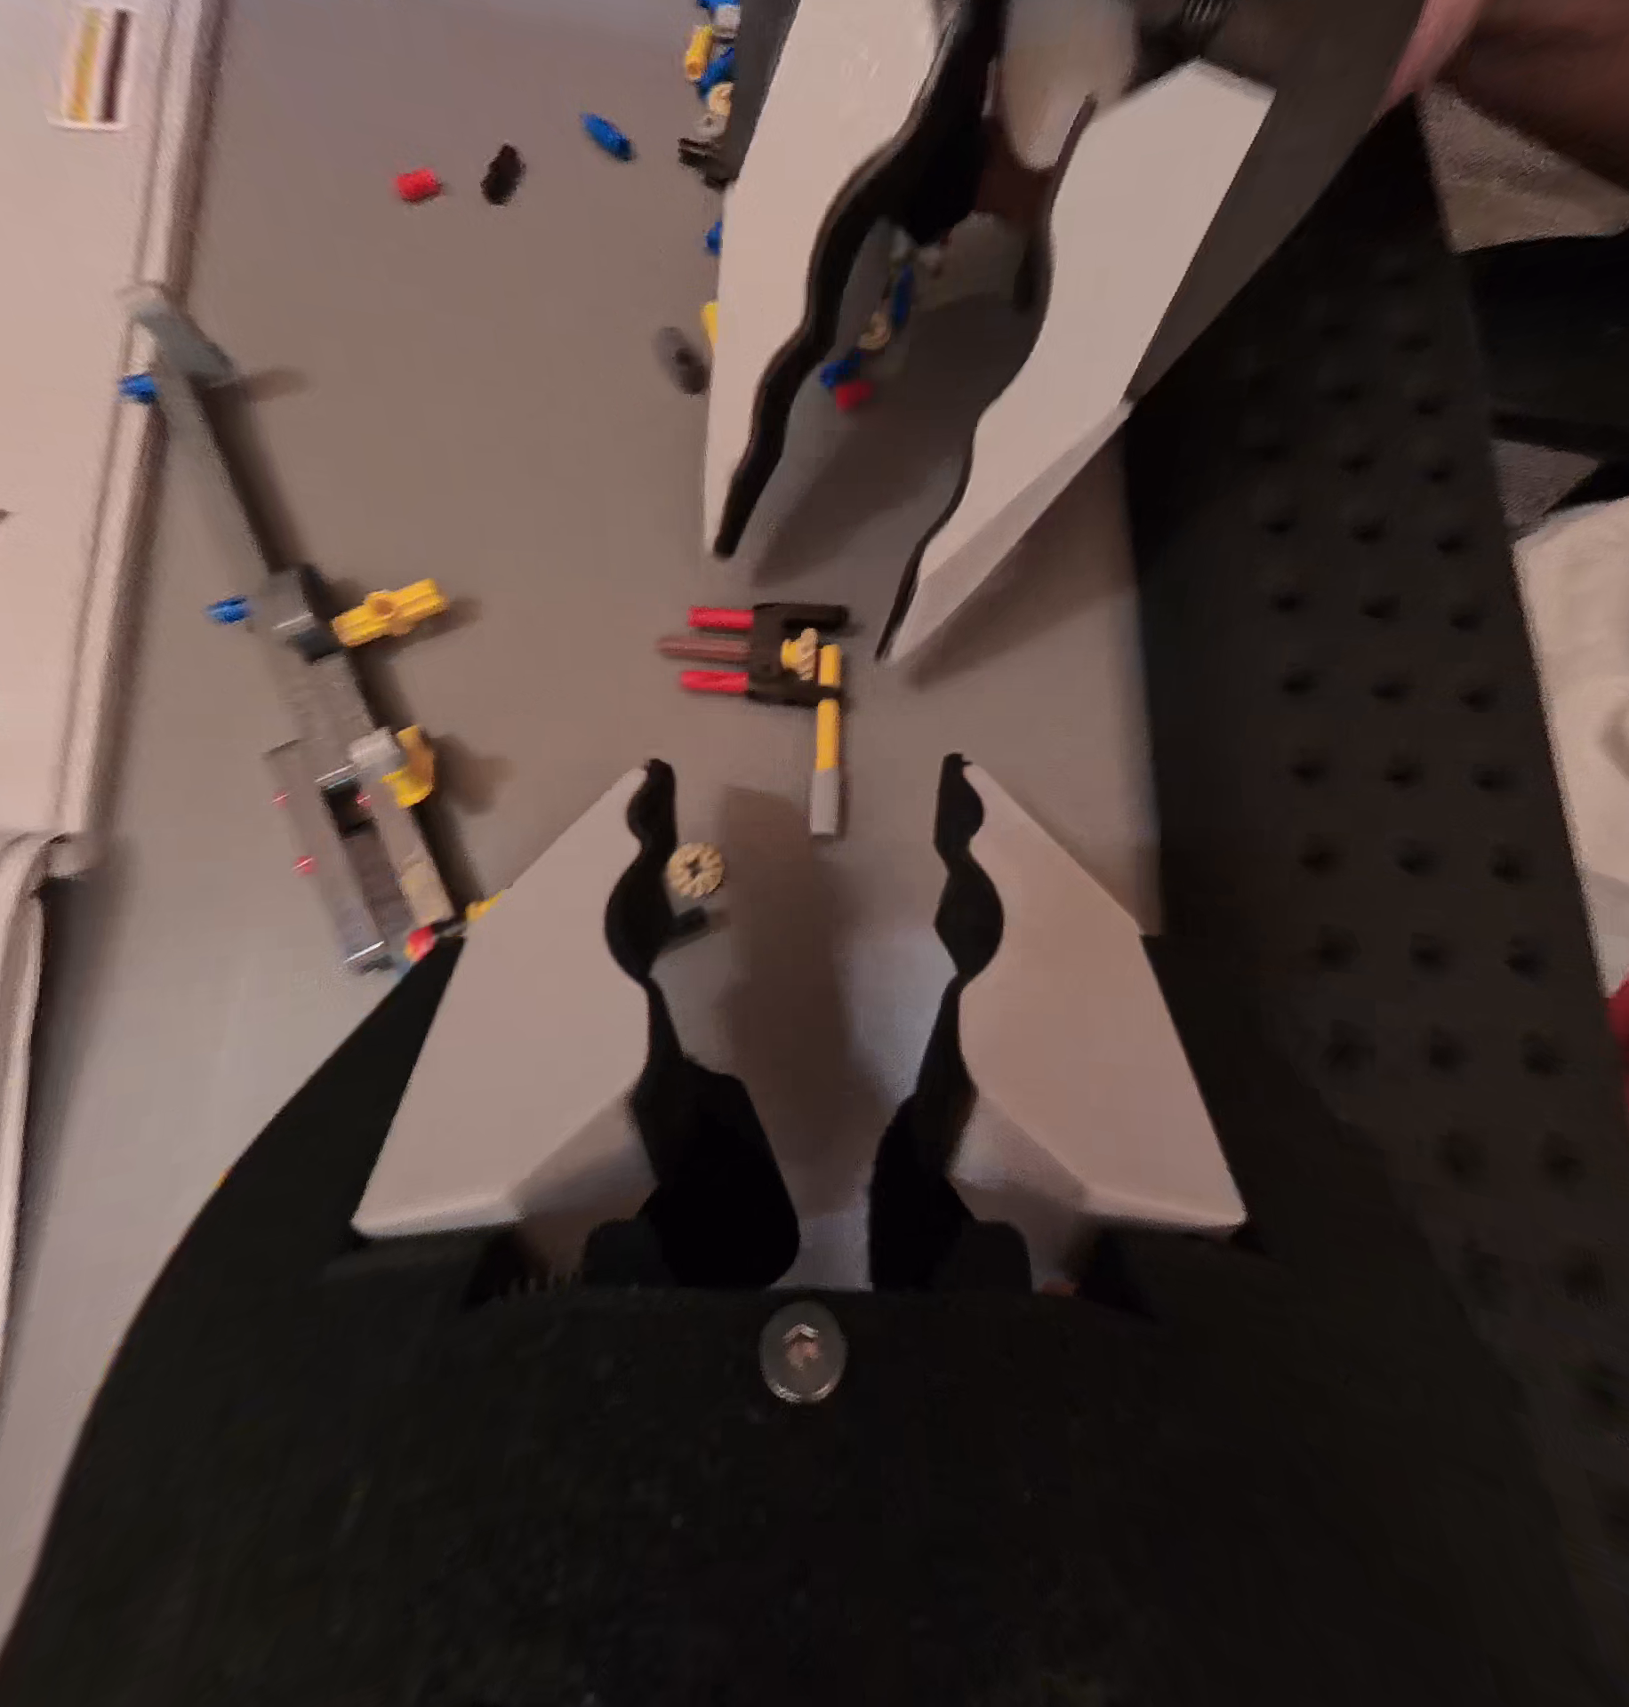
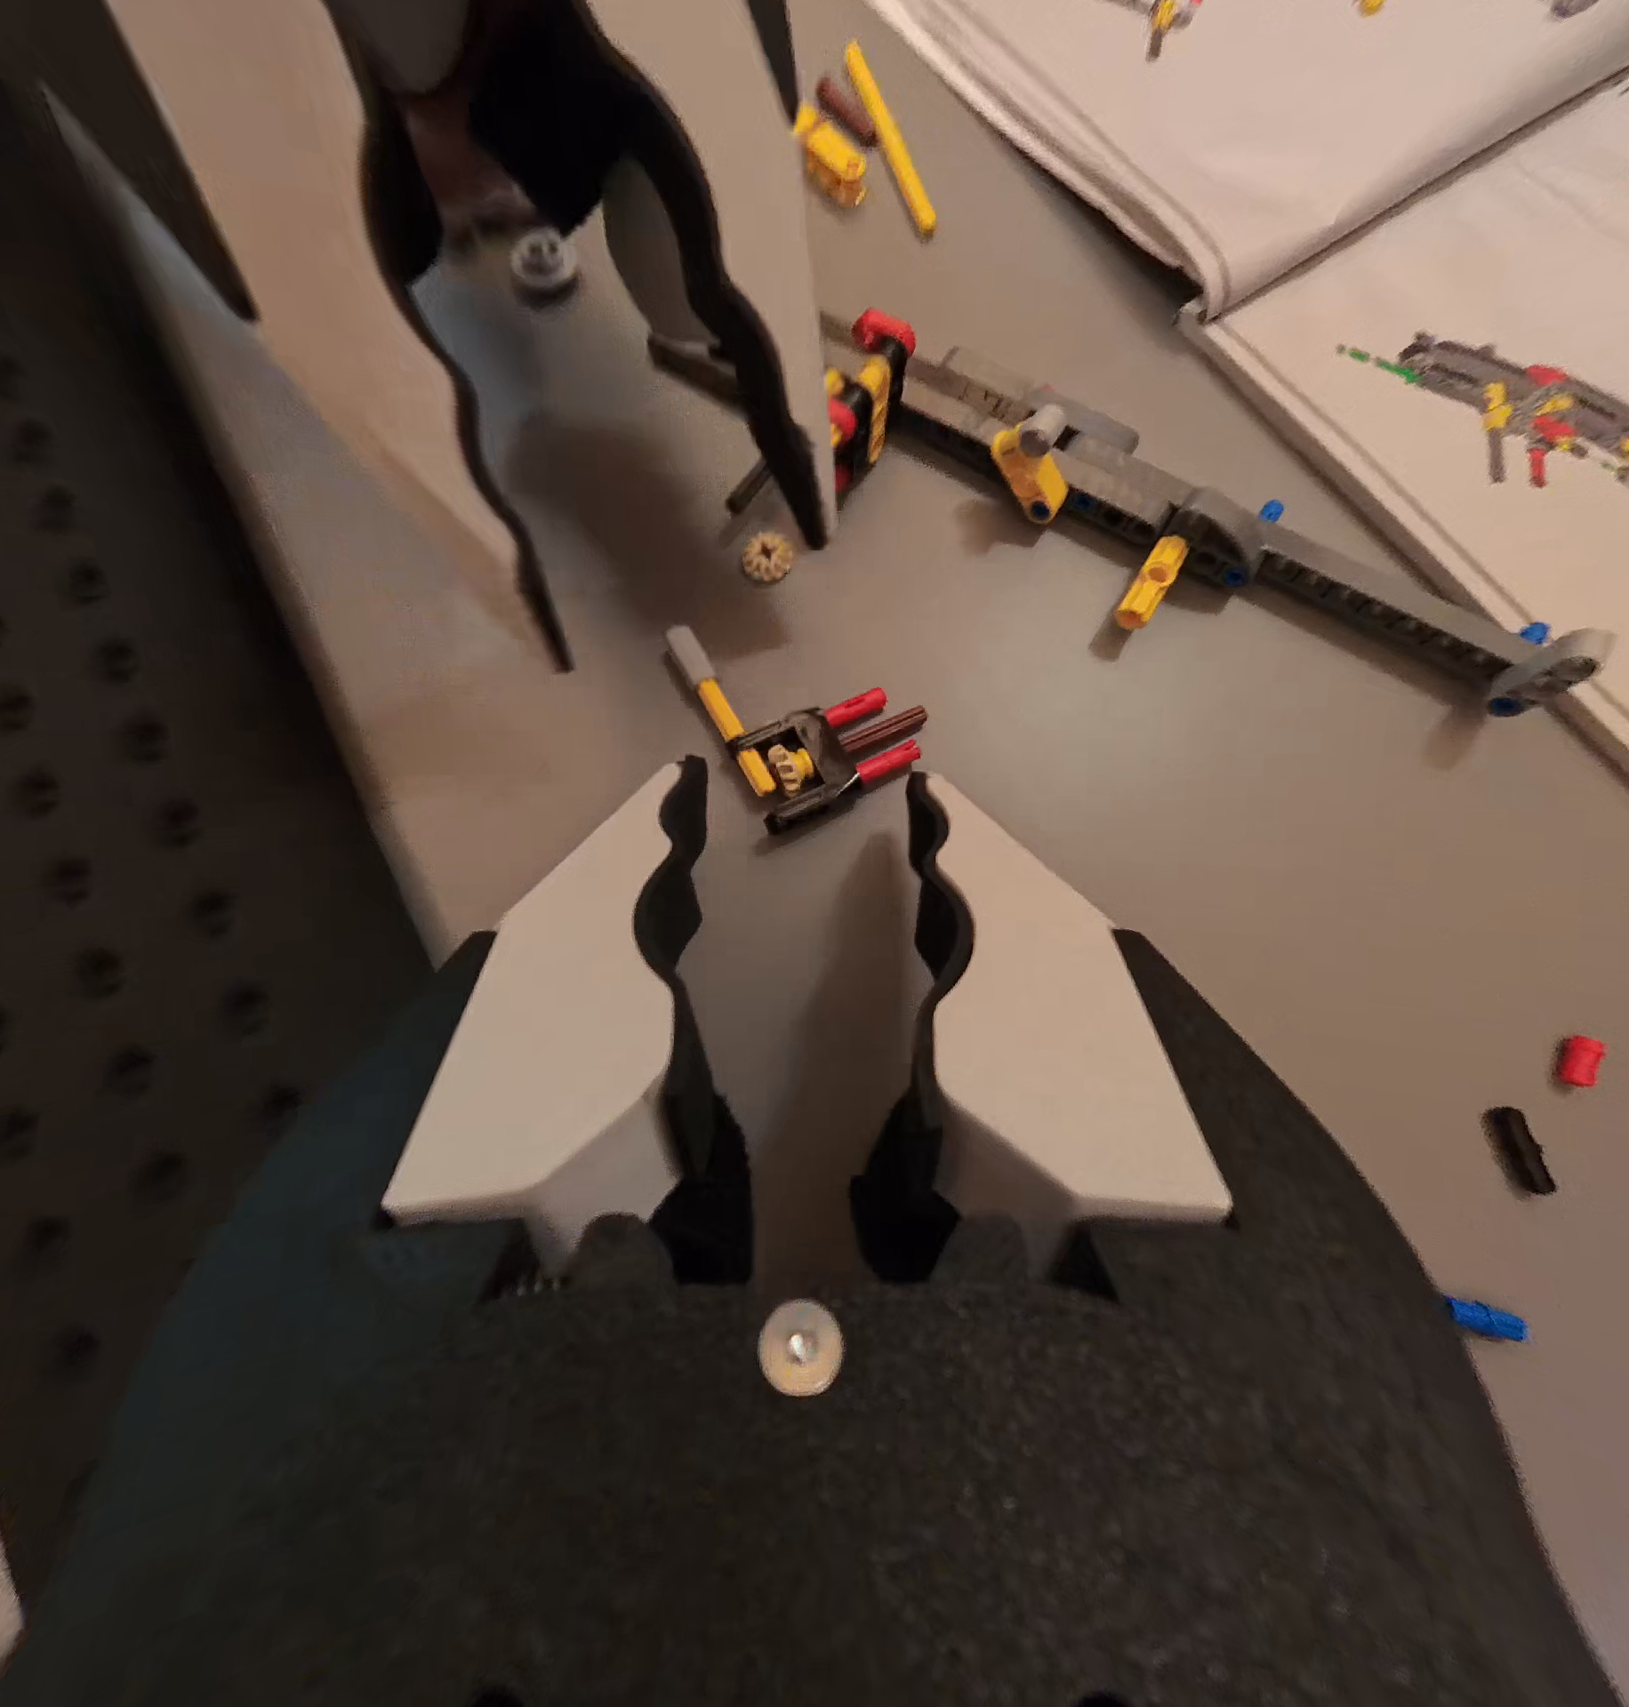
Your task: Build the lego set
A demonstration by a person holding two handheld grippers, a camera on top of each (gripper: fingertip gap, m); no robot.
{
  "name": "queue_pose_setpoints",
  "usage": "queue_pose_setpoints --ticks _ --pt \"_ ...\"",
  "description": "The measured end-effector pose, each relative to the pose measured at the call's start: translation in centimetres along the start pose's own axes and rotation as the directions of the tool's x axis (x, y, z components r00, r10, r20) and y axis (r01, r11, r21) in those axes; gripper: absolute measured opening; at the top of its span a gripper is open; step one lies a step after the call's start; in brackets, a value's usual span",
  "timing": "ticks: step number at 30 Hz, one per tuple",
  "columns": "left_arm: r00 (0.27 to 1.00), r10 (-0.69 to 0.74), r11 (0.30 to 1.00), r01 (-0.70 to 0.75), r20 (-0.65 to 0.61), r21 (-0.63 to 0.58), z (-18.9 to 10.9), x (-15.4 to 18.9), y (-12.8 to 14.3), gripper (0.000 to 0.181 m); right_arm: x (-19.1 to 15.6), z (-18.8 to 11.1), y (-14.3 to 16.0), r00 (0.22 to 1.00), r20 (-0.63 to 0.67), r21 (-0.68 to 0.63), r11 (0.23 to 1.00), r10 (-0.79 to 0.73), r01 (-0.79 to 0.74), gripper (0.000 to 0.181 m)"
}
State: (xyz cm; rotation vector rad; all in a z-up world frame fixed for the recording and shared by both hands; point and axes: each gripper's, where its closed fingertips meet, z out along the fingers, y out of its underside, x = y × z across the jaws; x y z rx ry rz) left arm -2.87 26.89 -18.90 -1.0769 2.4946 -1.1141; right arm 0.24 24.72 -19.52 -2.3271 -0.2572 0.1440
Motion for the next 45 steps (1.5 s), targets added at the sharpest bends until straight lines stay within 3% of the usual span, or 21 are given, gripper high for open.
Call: queue_pose_setpoints --ticks 5,9,16,20,23,26,30,33,37,45 --pt "0.991 0.089 0.992 -0.079 0.103 -0.096 -0.4 -1.6 1.8 0.031 0.9 -1.2 -1.6 0.993 -0.105 0.183 0.983 0.051 -0.031 0.034" --pt "0.972 0.138 0.982 -0.110 0.189 -0.151 -0.7 -2.5 2.2 0.030 1.9 -2.0 -1.7 0.976 -0.215 0.210 0.978 0.047 -0.001 0.035" --pt "0.978 0.099 0.983 -0.068 0.184 -0.170 0.0 -2.8 2.8 0.023 1.5 -1.0 -1.1 0.984 -0.177 0.169 0.986 0.028 0.003 0.035" --pt "0.983 0.106 0.985 -0.083 0.147 -0.154 0.5 -2.1 2.6 0.011 1.2 -1.0 -1.1 0.988 -0.153 0.176 0.984 0.023 0.005 0.034" --pt "0.977 0.127 0.986 -0.105 0.169 -0.133 0.4 -2.4 2.3 0.011 0.7 -1.2 -1.5 0.994 -0.097 0.204 0.978 0.054 -0.034 0.032" --pt "0.940 0.240 0.969 -0.248 0.242 0.003 -0.6 -2.1 -0.4 0.011 -0.2 -1.7 -2.4 0.984 0.054 0.226 0.958 0.171 -0.178 0.025" --pt "0.774 0.475 0.839 -0.542 0.420 0.051 -2.2 -1.1 -3.1 0.010 -2.2 -2.6 -4.9 0.832 0.391 0.224 0.836 0.393 -0.501 0.023" --pt "0.705 0.536 0.778 -0.626 0.463 0.052 -2.5 0.0 -4.0 0.010 -1.9 -2.3 -4.7 0.794 0.428 0.219 0.803 0.432 -0.555 0.014" --pt "0.706 0.537 0.771 -0.633 0.462 0.070 -2.5 0.5 -4.4 0.010 -2.2 -2.7 -4.8 0.764 0.477 0.223 0.782 0.434 -0.583 0.006" --pt "0.712 0.542 0.769 -0.634 0.446 0.077 -2.2 0.9 -4.3 0.010 -2.6 -2.7 -5.1 0.736 0.528 0.212 0.774 0.423 -0.597 0.007"
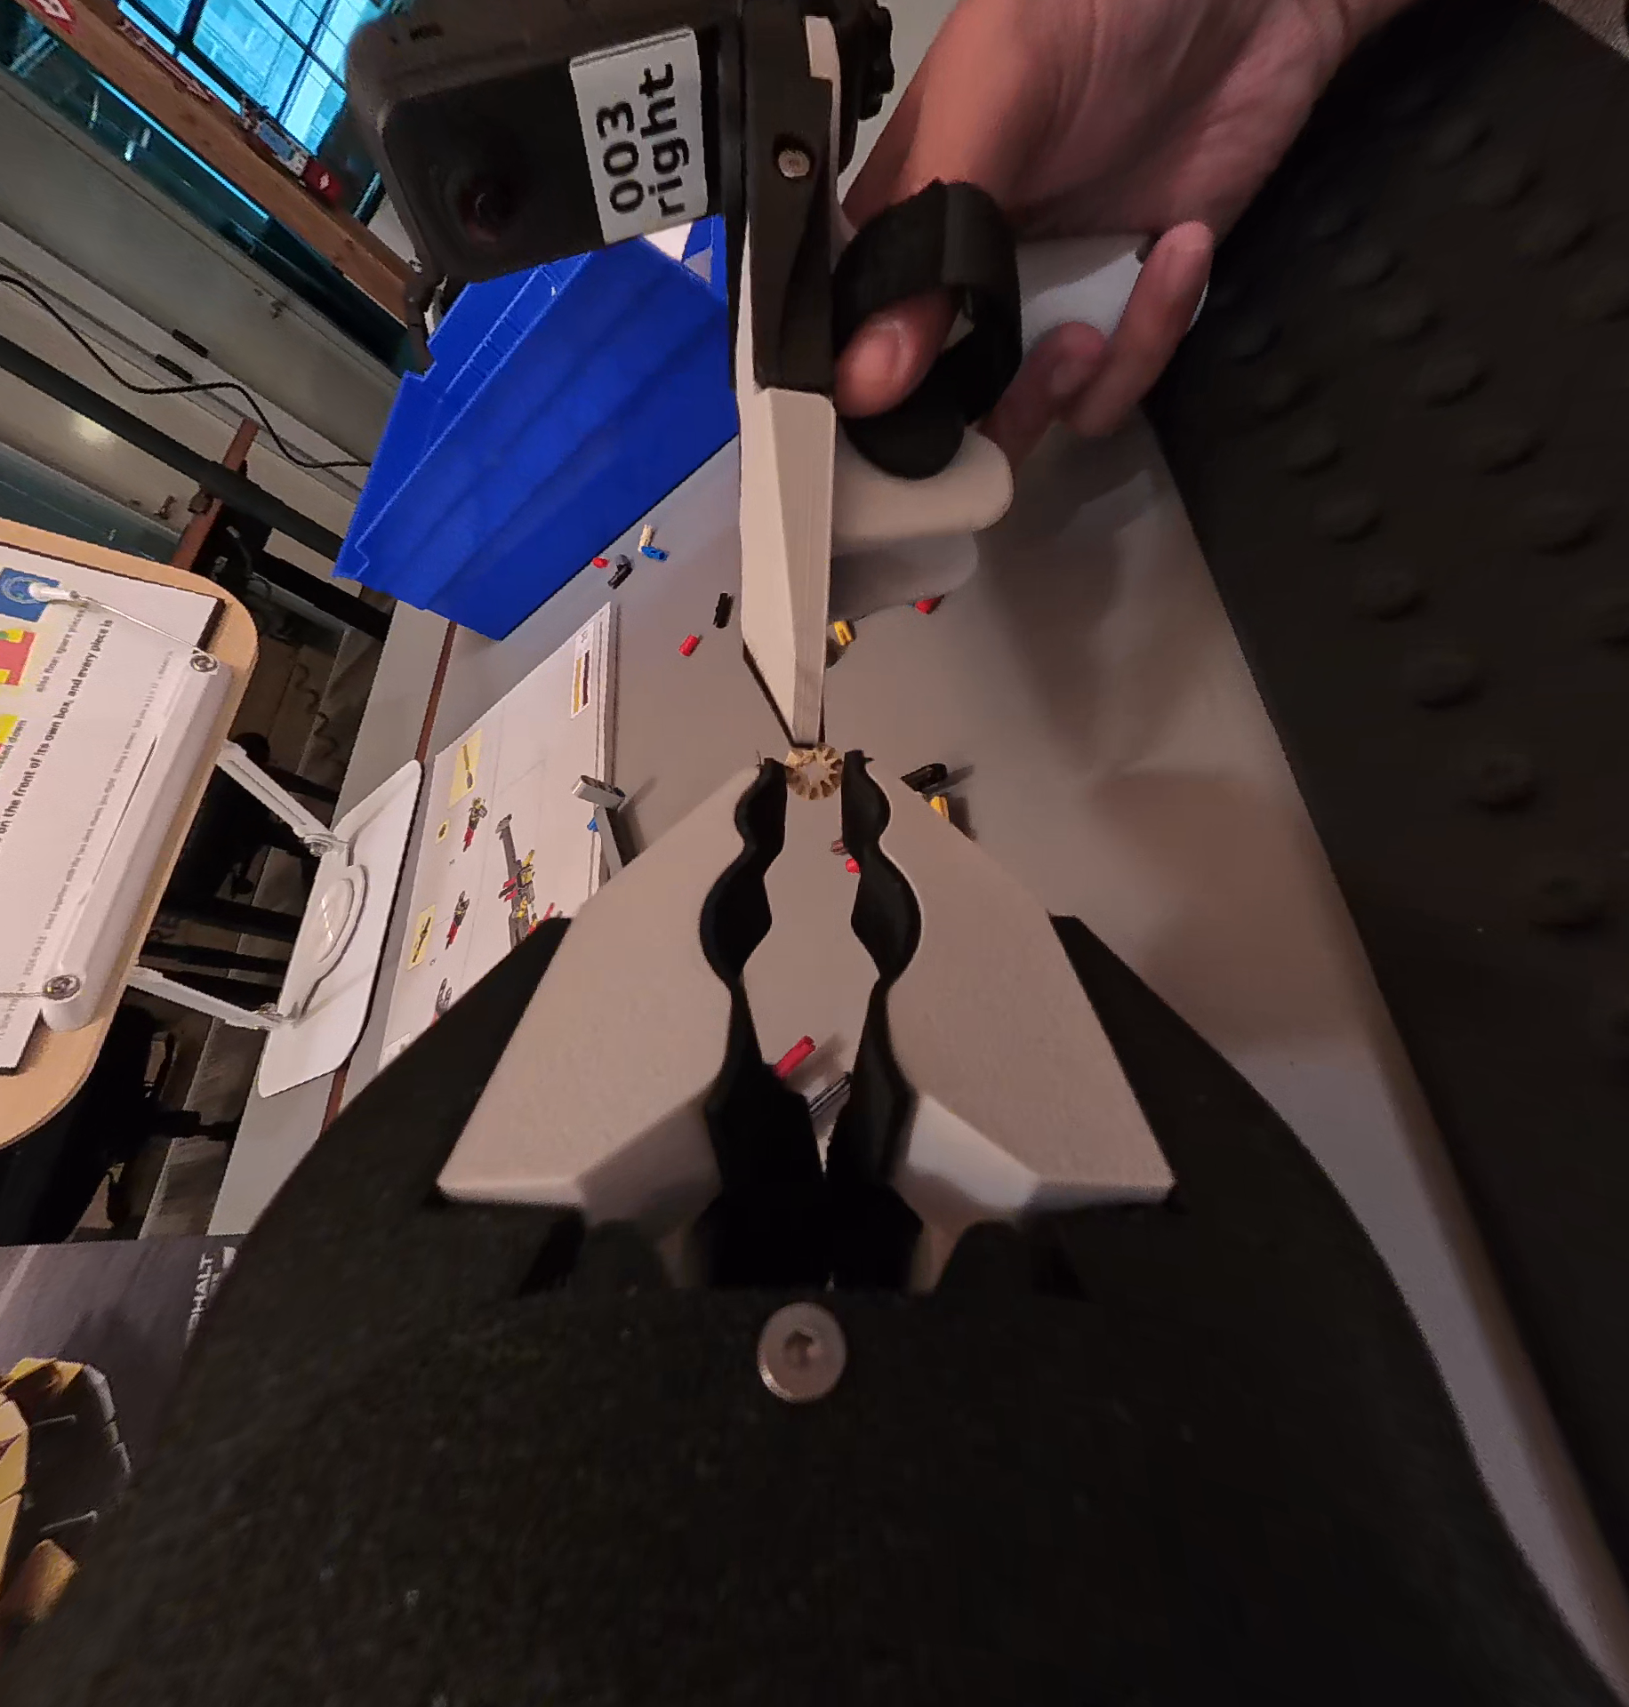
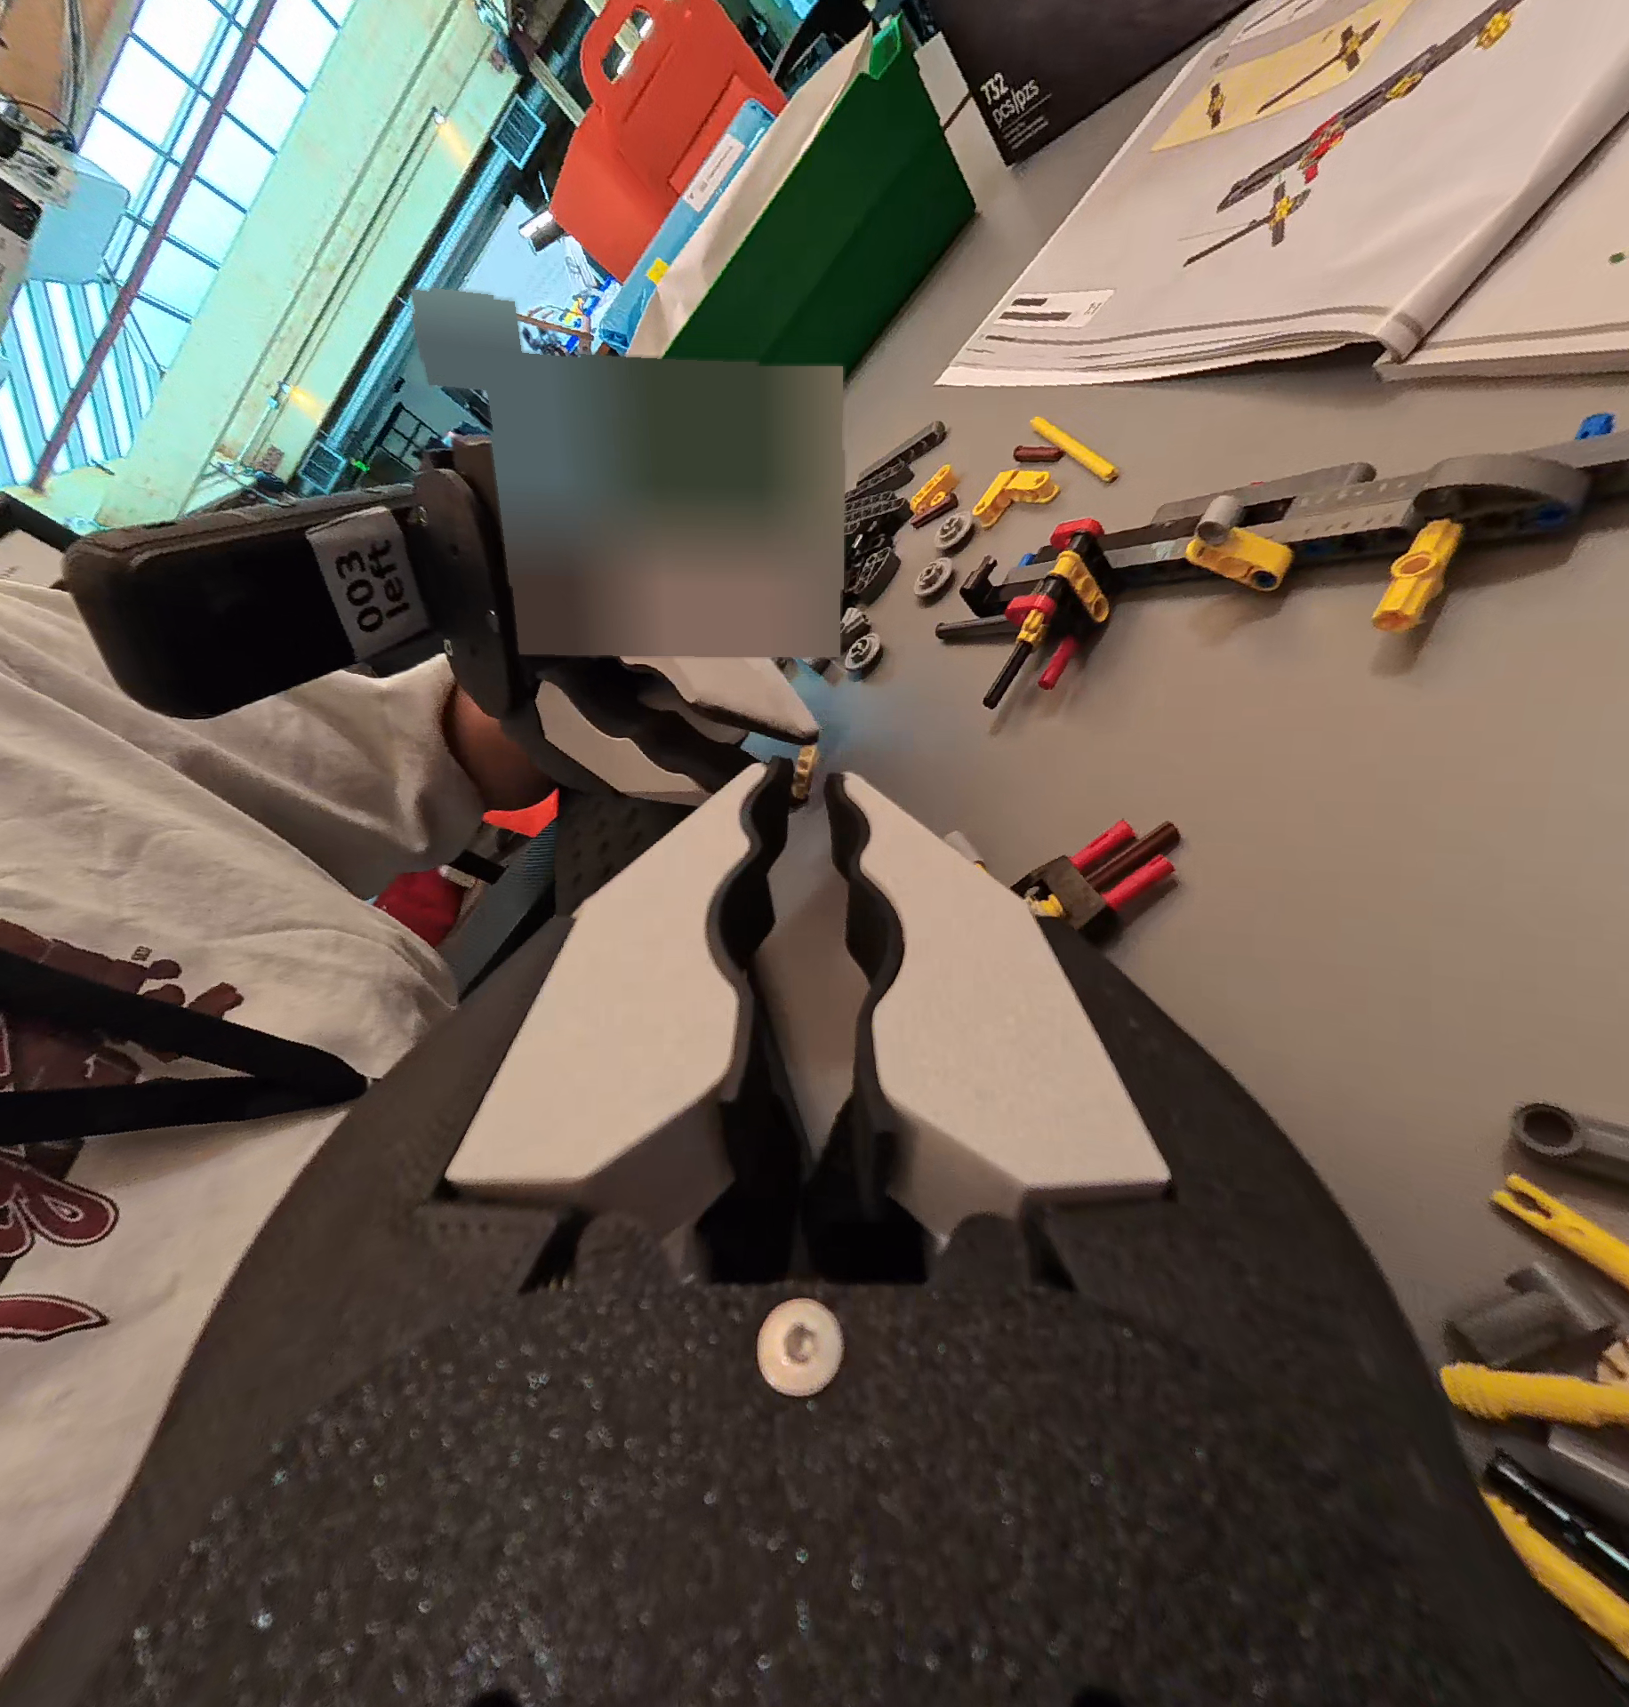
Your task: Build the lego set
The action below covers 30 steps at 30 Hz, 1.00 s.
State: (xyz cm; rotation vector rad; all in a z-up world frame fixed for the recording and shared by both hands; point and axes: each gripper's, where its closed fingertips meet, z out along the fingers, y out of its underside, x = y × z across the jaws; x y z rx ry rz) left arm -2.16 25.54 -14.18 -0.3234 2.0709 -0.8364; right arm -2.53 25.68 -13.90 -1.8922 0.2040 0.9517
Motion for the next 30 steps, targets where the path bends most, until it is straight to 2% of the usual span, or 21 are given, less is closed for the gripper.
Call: queue_pose_setpoints --ticks 7,13,15,17,19,22,25,30 --pt "1.000 0.007 1.000 -0.007 0.001 -0.007 0.1 0.1 0.0 0.010 0.0 0.0 0.1 1.000 0.018 -0.006 1.000 0.014 -0.014 0.001" --pt "0.996 -0.079 0.997 0.078 -0.035 -0.029 0.4 0.4 0.4 0.011 0.5 0.1 0.4 0.998 -0.067 -0.028 1.000 0.008 -0.009 0.000" --pt "0.991 -0.128 0.992 0.127 -0.041 -0.029 0.2 0.3 0.5 0.022 0.8 -0.1 0.4 0.993 -0.118 -0.024 1.000 0.009 -0.012 0.000" --pt "0.977 -0.194 0.981 0.190 -0.087 -0.045 0.2 0.7 0.8 0.026 1.8 -0.7 0.6 0.974 -0.225 -0.023 1.000 -0.007 0.001 0.000" --pt "0.946 -0.280 0.959 0.266 -0.164 -0.102 0.5 1.7 1.8 0.027 2.7 -1.6 1.2 0.929 -0.365 -0.050 0.998 -0.059 0.044 0.000" --pt "0.863 -0.425 0.899 0.368 -0.274 -0.239 1.0 3.7 3.9 0.028 3.1 -2.5 2.5 0.823 -0.544 -0.114 0.986 -0.161 0.118 0.000" --pt "0.820 -0.491 0.860 0.401 -0.295 -0.316 1.2 4.4 5.5 0.028 2.8 -2.2 3.7 0.772 -0.613 -0.135 0.985 -0.168 0.107 0.000" --pt "0.807 -0.500 0.854 0.401 -0.313 -0.330 1.1 4.5 5.6 0.013 3.8 -1.8 4.4 0.730 -0.666 -0.153 0.986 -0.156 0.071 0.000"
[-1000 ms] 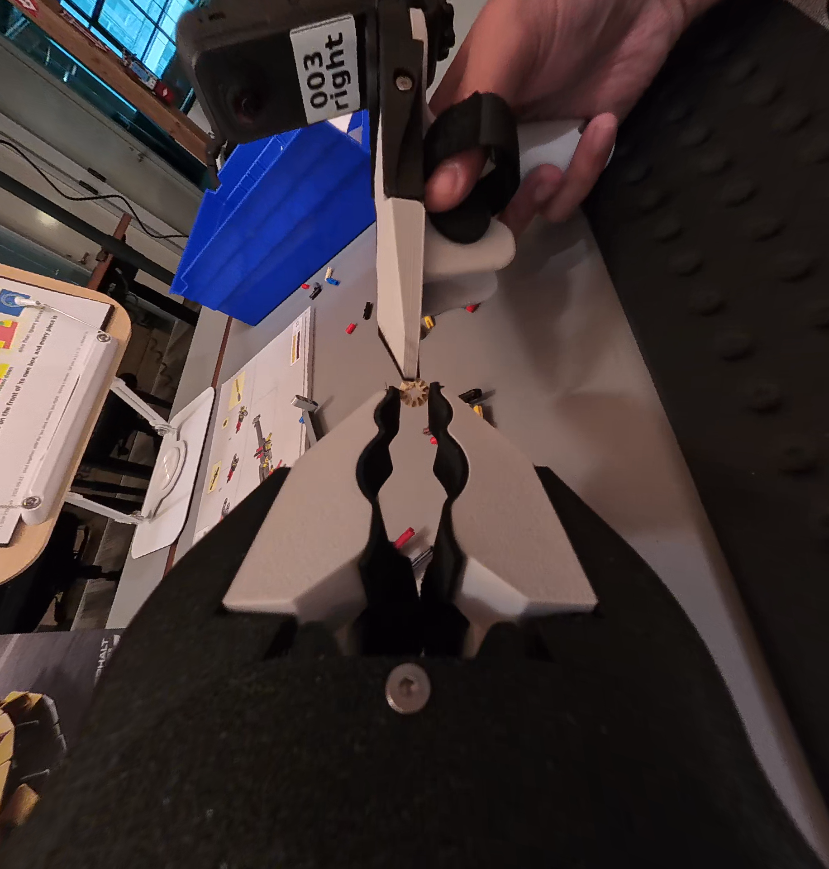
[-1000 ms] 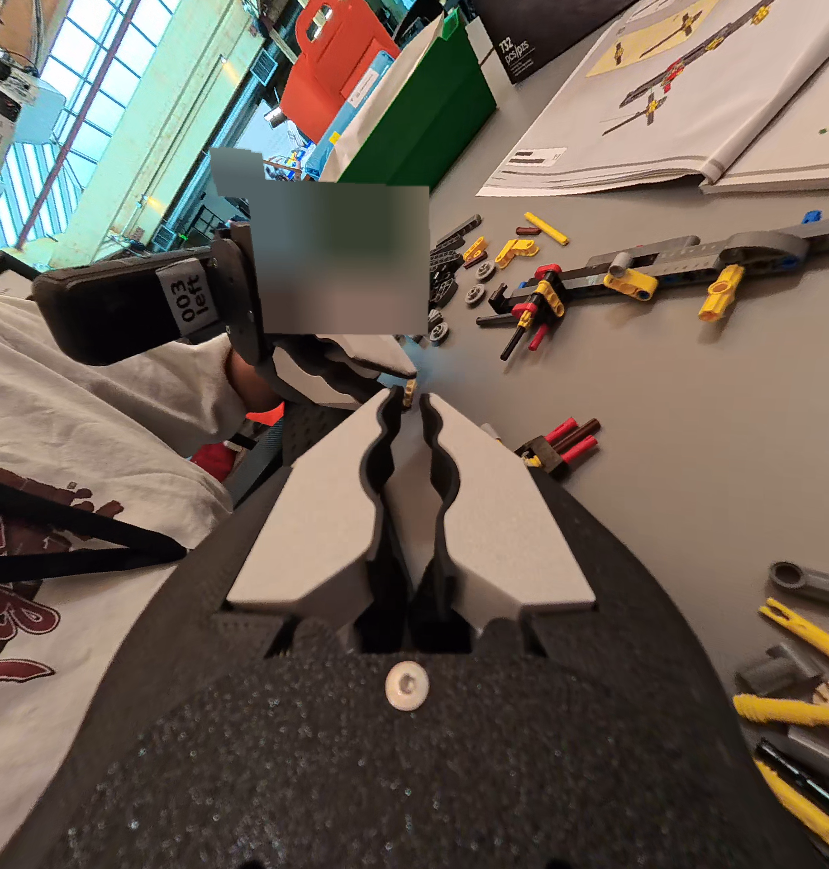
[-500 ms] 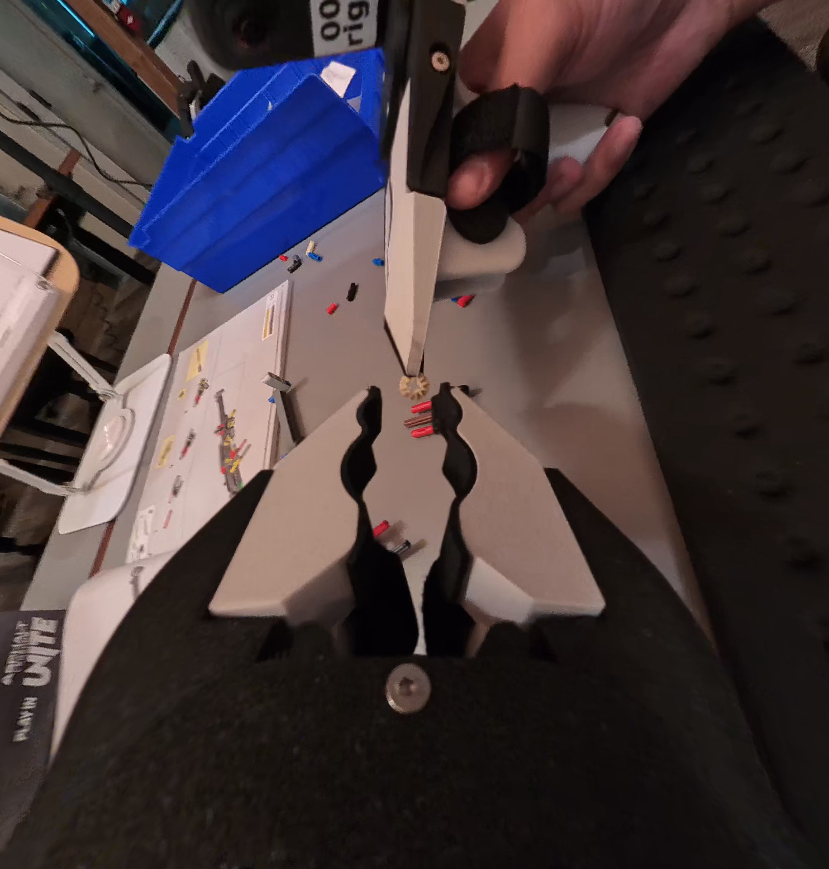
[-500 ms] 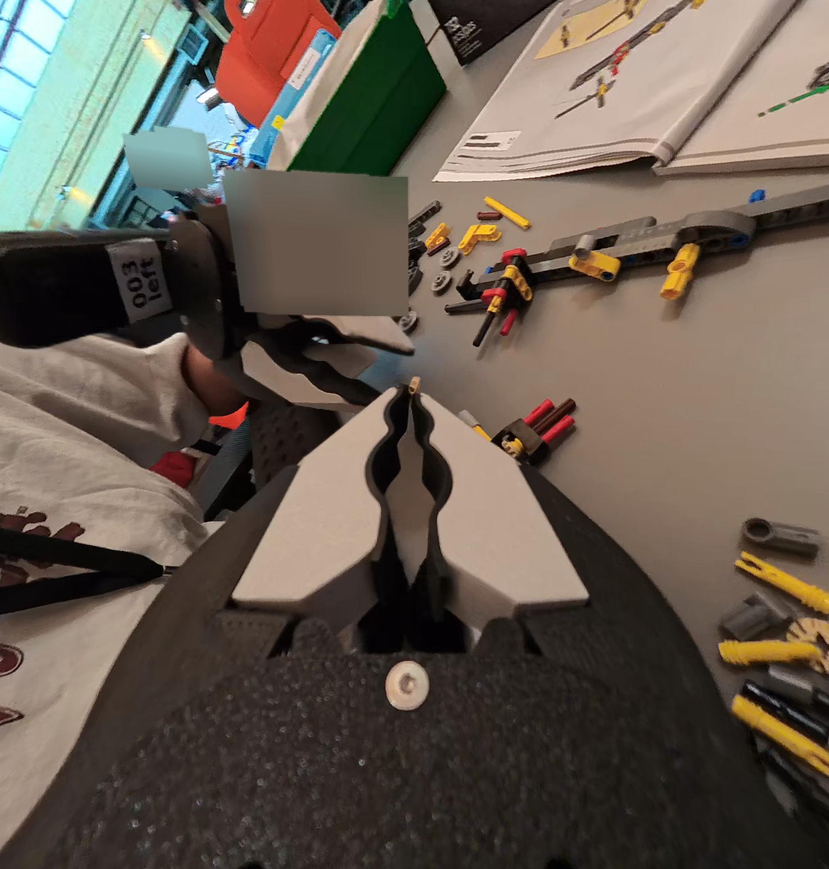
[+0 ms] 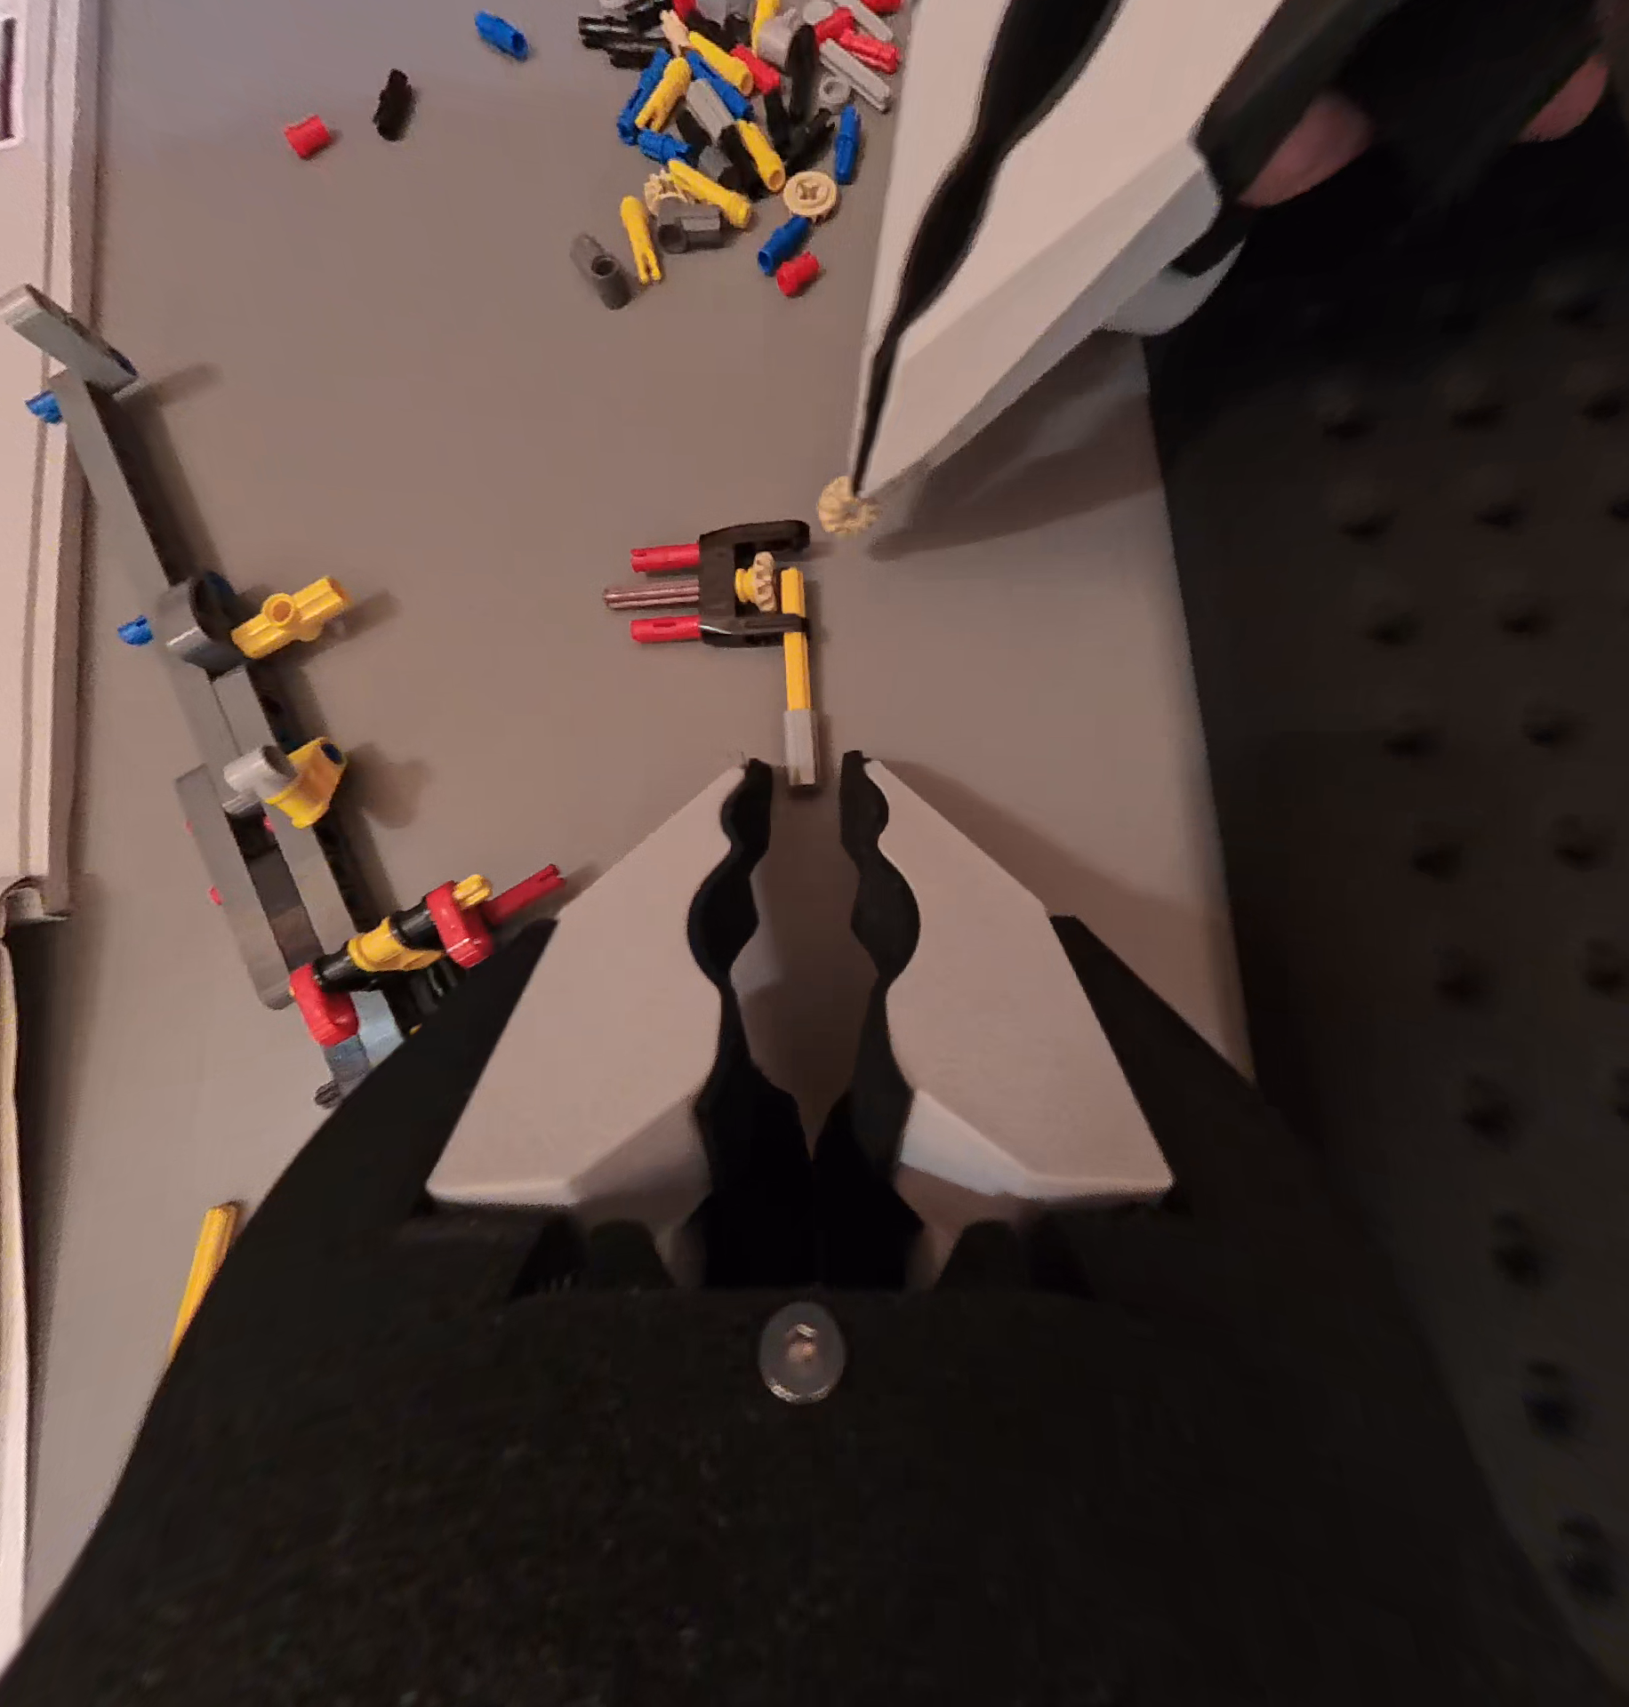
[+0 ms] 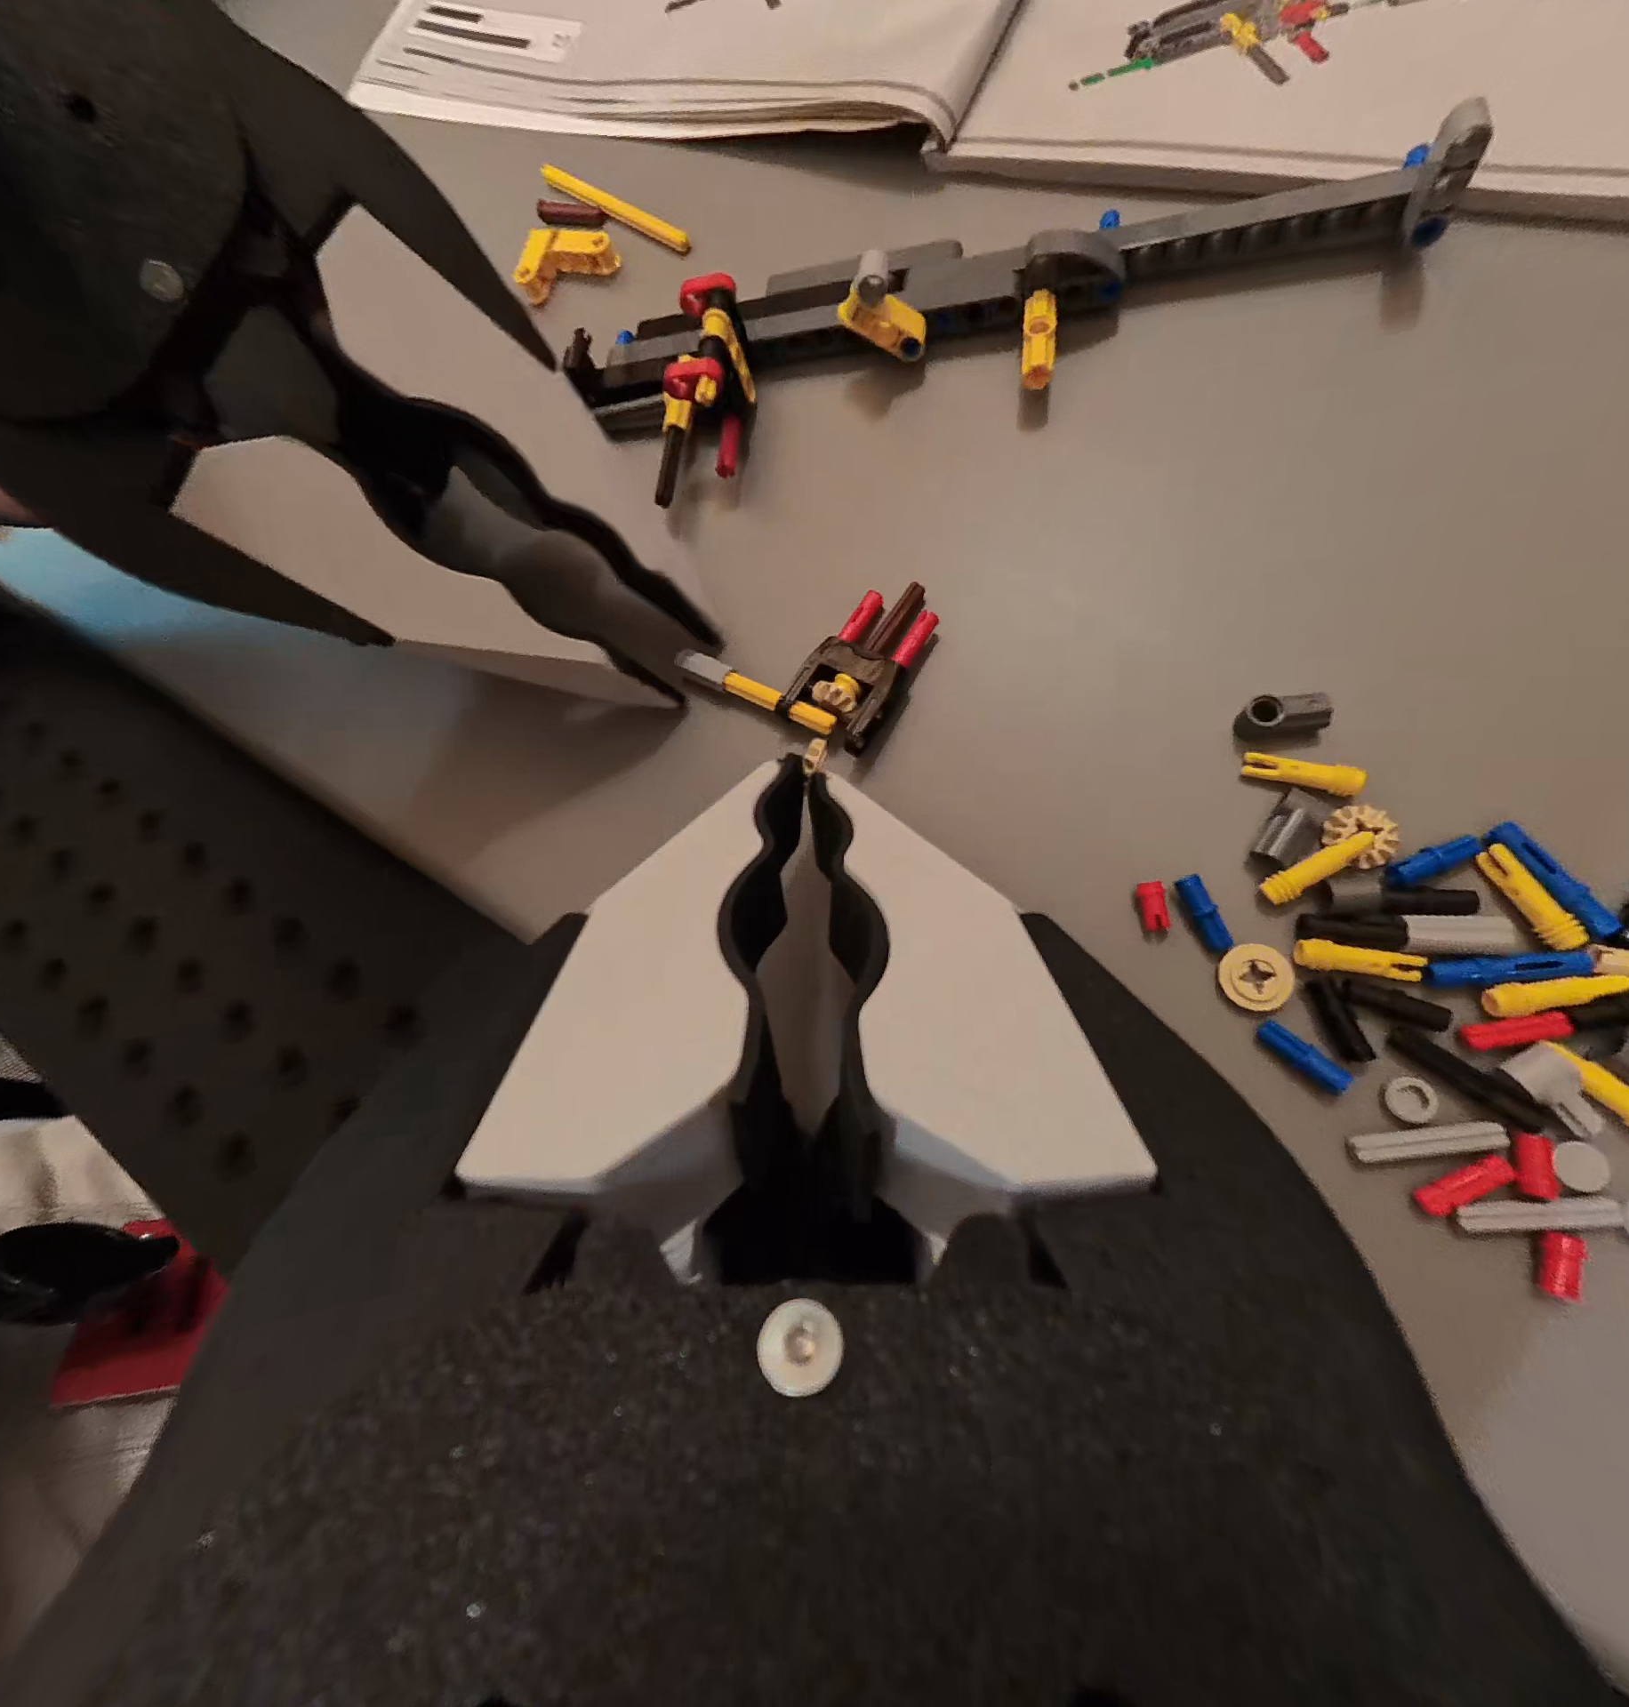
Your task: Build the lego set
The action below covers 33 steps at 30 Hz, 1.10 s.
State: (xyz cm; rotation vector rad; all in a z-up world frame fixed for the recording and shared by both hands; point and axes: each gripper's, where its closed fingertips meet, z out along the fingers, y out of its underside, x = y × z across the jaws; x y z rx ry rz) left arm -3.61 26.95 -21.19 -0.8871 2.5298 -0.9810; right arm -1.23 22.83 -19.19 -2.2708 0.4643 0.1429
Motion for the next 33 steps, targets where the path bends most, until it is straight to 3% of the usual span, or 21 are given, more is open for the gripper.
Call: queue_pose_setpoints --ticks 9,19,33 --pt "0.999 -0.049 0.999 0.049 0.002 -0.001 0.47 0.01 -0.48 0.006 0.50 0.67 -0.28 0.996 -0.076 -0.013 0.999 -0.051 0.050 0.000" --pt "0.983 -0.167 0.986 0.167 -0.077 0.002 0.55 0.77 -0.82 0.006 1.15 0.73 -0.36 0.982 -0.147 -0.027 0.993 -0.118 0.116 0.000" --pt "0.984 -0.159 0.987 0.159 -0.084 -0.003 0.57 0.86 -0.86 0.006 1.13 0.99 0.12 0.989 -0.114 -0.062 0.994 -0.095 0.088 0.000"
